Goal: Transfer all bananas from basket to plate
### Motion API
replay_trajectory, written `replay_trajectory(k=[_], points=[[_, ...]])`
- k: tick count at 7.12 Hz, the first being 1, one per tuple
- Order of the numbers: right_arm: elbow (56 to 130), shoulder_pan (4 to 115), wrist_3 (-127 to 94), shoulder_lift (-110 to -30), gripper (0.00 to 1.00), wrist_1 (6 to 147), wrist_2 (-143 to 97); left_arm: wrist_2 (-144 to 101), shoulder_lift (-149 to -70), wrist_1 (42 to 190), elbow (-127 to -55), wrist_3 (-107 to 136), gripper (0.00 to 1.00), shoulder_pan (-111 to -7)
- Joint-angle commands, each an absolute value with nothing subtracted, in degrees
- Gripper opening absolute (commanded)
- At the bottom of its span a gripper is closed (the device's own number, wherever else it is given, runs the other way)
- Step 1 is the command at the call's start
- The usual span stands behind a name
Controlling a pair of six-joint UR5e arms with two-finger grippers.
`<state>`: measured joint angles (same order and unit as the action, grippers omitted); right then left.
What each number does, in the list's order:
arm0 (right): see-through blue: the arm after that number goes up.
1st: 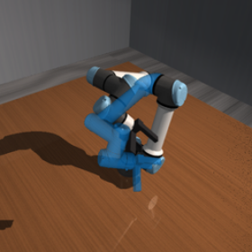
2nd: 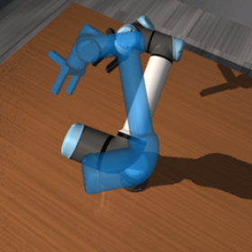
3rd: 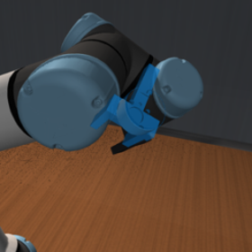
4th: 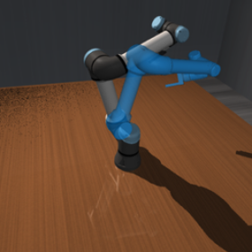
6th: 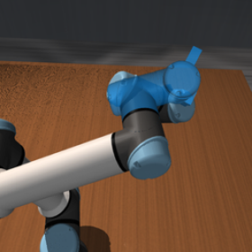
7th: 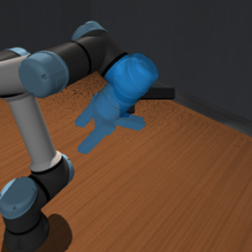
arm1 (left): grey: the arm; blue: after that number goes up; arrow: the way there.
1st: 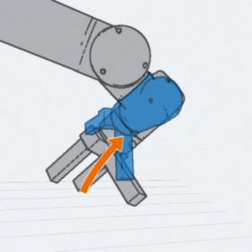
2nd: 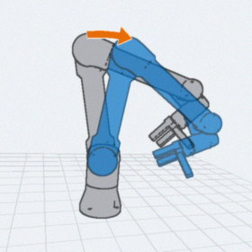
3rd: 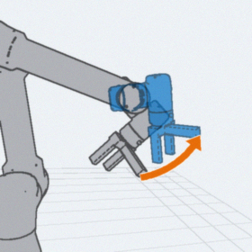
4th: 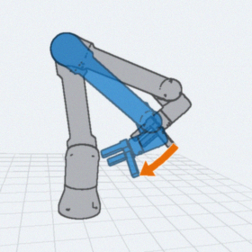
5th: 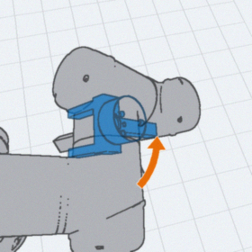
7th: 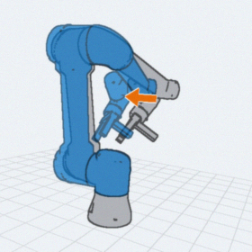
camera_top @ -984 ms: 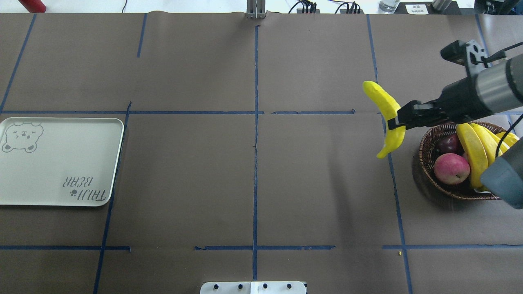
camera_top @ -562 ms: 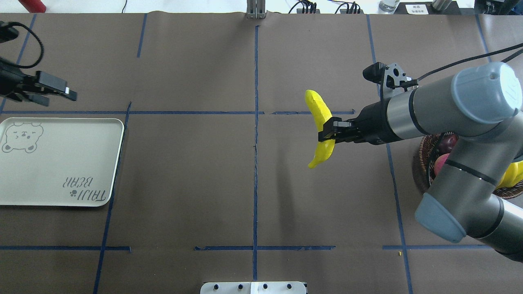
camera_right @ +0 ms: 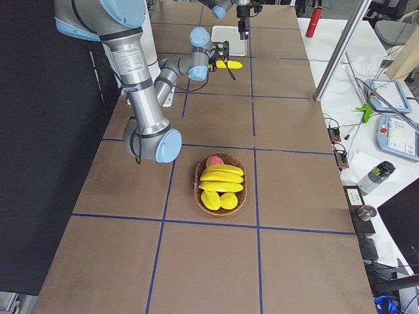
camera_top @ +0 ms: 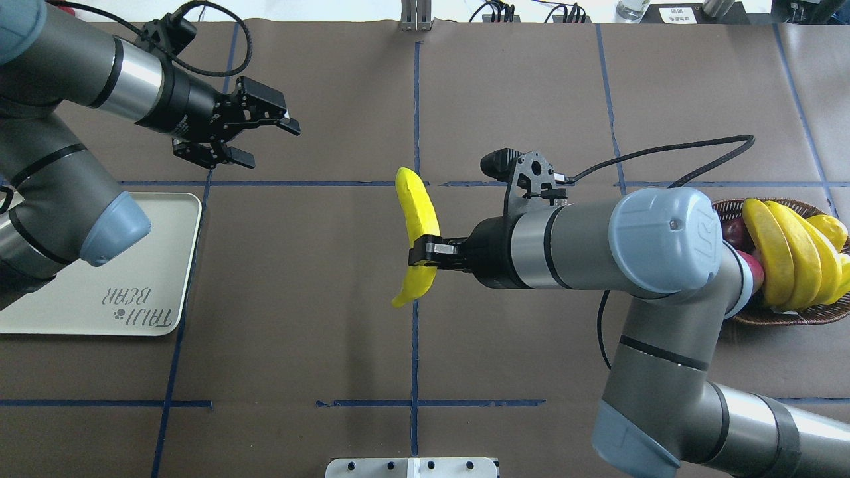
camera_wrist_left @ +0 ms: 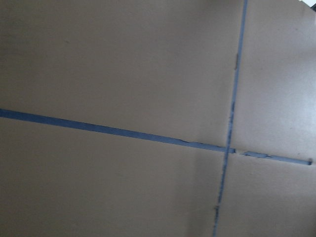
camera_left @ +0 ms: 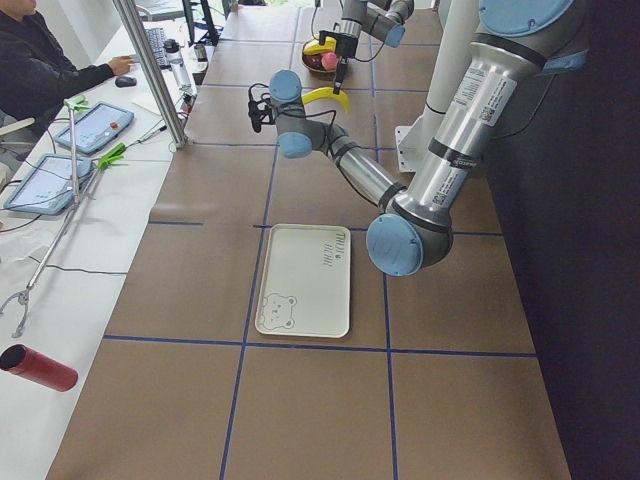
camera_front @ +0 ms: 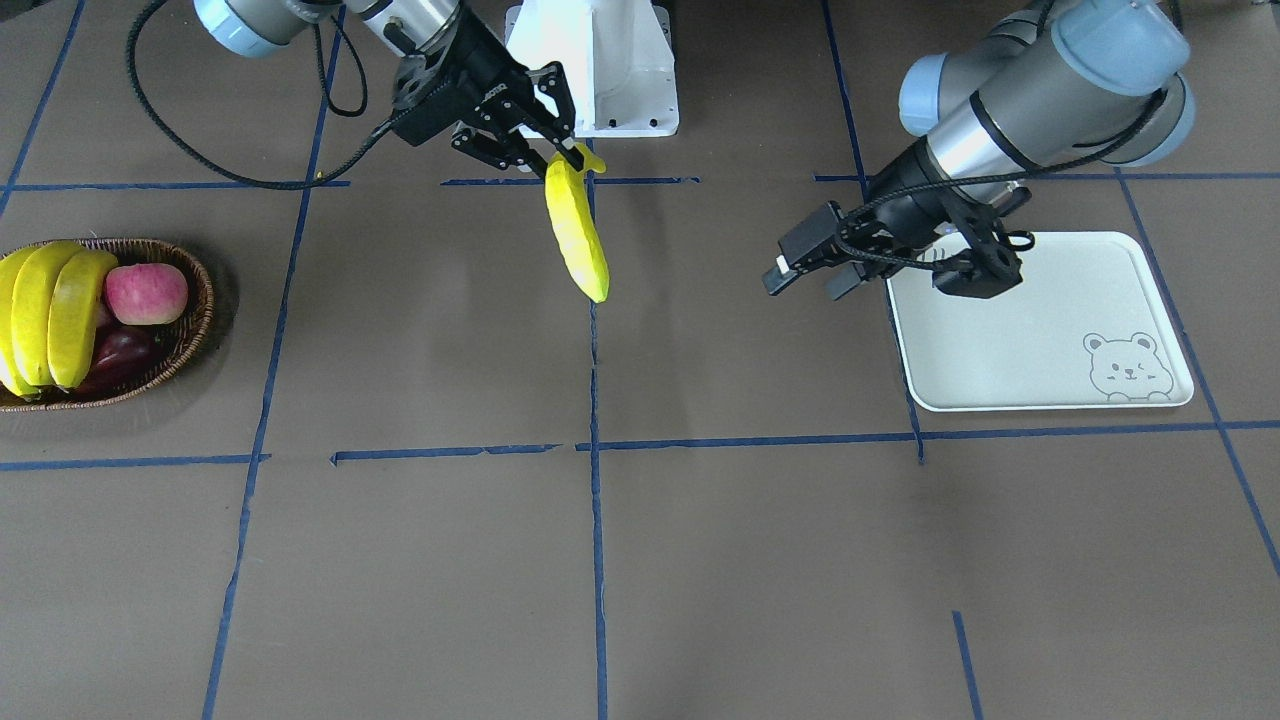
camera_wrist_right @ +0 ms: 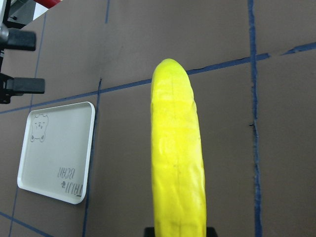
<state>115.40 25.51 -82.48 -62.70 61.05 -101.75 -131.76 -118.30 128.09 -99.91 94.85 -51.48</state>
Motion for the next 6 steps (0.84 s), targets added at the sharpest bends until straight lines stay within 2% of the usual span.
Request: replay_trajectory(k=[1, 6], points=[[115.49, 23.91, -82.71, -61.0, 0.01, 61.0, -99.4, -130.87, -121.46, 128.58, -100.81, 103.95, 1.0, -48.1], [115.4, 23.82, -82.88, -61.08, 0.01, 58.54, -99.32, -119.63, -124.28, 128.14, -102.39, 108.54, 1.0, -36.57]])
